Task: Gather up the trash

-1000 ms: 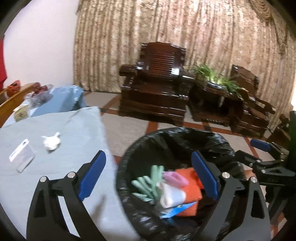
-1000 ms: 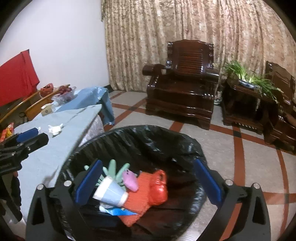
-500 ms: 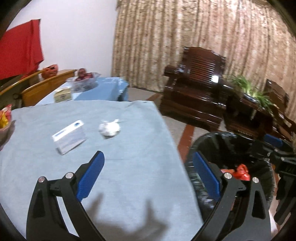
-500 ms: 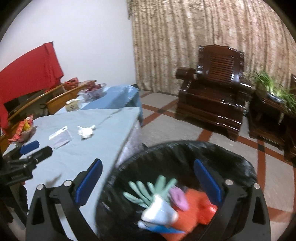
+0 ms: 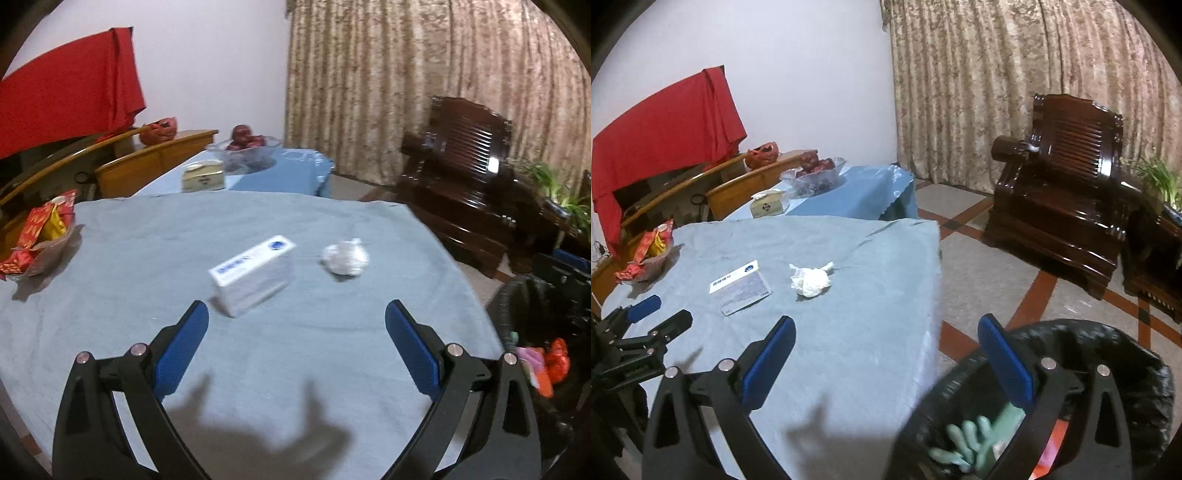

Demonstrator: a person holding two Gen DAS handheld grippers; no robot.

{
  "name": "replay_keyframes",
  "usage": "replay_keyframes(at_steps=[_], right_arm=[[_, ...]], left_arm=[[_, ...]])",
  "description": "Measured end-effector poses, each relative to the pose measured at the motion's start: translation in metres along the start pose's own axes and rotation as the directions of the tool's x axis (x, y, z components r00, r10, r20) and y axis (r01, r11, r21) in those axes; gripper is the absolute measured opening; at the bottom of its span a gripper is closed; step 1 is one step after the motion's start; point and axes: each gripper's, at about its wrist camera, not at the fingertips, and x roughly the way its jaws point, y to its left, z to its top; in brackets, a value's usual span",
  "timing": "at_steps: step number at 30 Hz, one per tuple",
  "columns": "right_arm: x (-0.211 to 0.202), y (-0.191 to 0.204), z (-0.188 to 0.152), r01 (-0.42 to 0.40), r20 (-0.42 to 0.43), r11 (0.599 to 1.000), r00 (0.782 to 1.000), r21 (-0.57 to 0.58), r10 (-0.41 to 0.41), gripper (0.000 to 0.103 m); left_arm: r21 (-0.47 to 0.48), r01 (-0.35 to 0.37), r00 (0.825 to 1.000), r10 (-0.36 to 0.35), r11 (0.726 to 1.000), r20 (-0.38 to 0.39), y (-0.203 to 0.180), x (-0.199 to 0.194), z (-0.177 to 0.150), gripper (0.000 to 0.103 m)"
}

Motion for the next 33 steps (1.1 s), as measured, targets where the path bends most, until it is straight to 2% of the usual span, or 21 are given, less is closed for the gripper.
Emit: replay_keyframes(at_steps=[6,13,18,28,29,32,33], right_arm=[[0.042,0.027,0.007,0.001,-0.022,1.0,1.0,-0.008,-0.002,0.097],[0.081,0.054,0.009,0.019,-0.041,0.999,0.999,-0.048,-0.021,0.097],[0.108,0.064,0.008,0.02,-0.07,0.999,0.997,-0.042,-0.023,0.097],[0.138,0.076,0.009,0.014,-0.087,0.999,0.996,-0.037,-0.017,0.097],[0.14,0.076,0.009,0.012,-0.088,0.999,0.996,-0.037,-0.015,0.097],[0.147,0.079,0.01,0.006,-0.092,0.999,0.996,-0.045,-0.01,0.097],[0.148,0.079,0.01,0.005,-0.093,0.999,0.996,-0.044,-0.009,0.097]], left_arm=[[-0.01,-0.033,0.999,0.033,0.999,-0.02,0.031,0.031,0.003,0.094],[-0.007,-0.014,0.998,0.014,1.0,-0.059,0.057,0.077,0.002,0.094],[-0.01,0.036,0.994,-0.036,0.999,-0.103,0.068,0.109,0.003,0.094],[-0.027,0.141,0.982,-0.143,0.99,-0.124,0.073,0.146,0.012,0.093],[-0.025,0.147,0.981,-0.149,0.989,-0.122,0.072,0.148,0.013,0.092],[-0.029,0.183,0.972,-0.185,0.983,-0.146,0.067,0.153,0.013,0.063],[-0.033,0.189,0.969,-0.192,0.981,-0.154,0.066,0.155,0.012,0.06]])
